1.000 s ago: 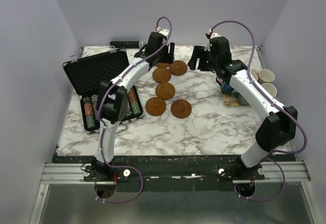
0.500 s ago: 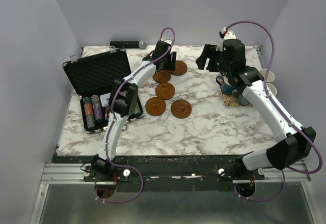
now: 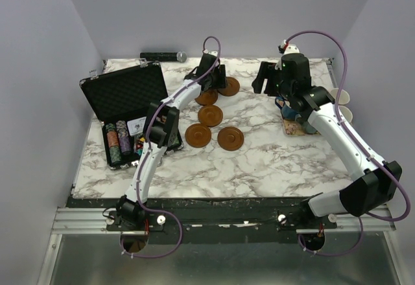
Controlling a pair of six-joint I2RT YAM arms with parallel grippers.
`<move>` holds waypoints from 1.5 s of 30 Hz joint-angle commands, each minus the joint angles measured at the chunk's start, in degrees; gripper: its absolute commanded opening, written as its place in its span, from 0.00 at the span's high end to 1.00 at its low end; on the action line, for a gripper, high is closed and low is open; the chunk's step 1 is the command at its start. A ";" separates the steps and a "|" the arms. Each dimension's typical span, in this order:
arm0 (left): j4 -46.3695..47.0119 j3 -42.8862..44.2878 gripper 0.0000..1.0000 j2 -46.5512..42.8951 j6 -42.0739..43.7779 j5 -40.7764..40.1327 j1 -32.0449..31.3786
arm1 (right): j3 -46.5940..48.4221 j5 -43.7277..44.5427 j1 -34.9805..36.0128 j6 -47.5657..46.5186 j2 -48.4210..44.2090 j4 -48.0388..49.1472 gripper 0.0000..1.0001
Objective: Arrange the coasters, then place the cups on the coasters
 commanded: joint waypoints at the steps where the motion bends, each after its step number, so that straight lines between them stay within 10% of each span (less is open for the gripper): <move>1: -2.54 3.53 0.35 3.83 -6.95 1.07 -0.37 | 0.11 1.63 0.07 -0.64 -1.06 -1.81 0.21; 26: 4.38 4.59 0.43 7.61 -19.80 7.92 -5.46 | -2.00 1.98 0.07 -0.28 0.88 -2.24 0.21; 45: 5.98 -5.96 0.09 -13.84 1.38 -4.82 -1.95 | 0.72 0.31 -0.02 -1.60 5.01 -0.05 0.20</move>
